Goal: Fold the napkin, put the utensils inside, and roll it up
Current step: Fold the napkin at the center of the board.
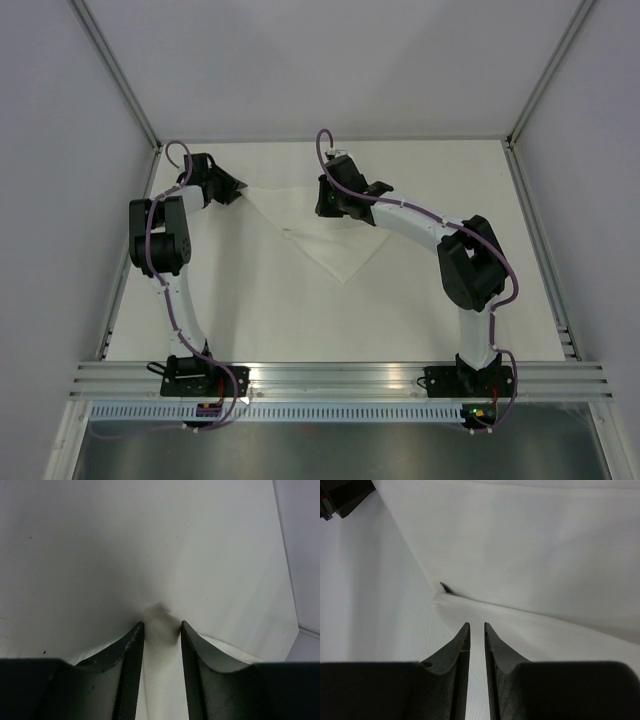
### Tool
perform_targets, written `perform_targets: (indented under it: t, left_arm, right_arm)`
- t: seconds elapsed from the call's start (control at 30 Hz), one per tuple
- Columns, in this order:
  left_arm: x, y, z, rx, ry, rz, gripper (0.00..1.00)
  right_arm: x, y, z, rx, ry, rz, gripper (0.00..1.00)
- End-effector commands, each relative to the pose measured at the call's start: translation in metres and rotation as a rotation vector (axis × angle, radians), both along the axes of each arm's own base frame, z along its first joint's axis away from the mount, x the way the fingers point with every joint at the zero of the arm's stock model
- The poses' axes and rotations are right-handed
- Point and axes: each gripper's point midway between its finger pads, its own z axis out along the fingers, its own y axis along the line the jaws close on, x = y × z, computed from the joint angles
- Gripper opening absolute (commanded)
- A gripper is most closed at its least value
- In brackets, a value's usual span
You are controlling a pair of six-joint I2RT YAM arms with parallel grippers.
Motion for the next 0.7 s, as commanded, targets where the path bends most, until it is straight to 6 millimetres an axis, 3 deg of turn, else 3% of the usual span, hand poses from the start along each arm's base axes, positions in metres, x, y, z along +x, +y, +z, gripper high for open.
perform_targets:
  t: [0.0,0.27,0.53,0.6,0.67]
  left_arm:
    - [0.009,0.007,0.003,0.028,-0.021,-0.007,0.40]
    - [0.012,0.003,0.009,0.017,-0.042,-0.028,0.27]
    - [0.019,-0.018,0.037,-0.052,-0.208,-0.139,0.28]
    - [0.017,-0.026,0.042,-0.076,-0.245,-0.177,0.22]
    - [0.016,-0.031,0.045,-0.100,-0.267,-0.204,0.08]
  right_arm:
    - [0.004,0.001,0.033,0.073,-0.056,-0.008,0.23]
    - [0.004,-0.006,0.034,0.074,-0.057,-0.016,0.22]
    - [0.006,-0.009,0.041,0.081,-0.067,-0.015,0.22]
    - [0.007,-0.012,0.043,0.079,-0.072,-0.021,0.22]
    - [0.008,-0.013,0.043,0.078,-0.071,-0.024,0.22]
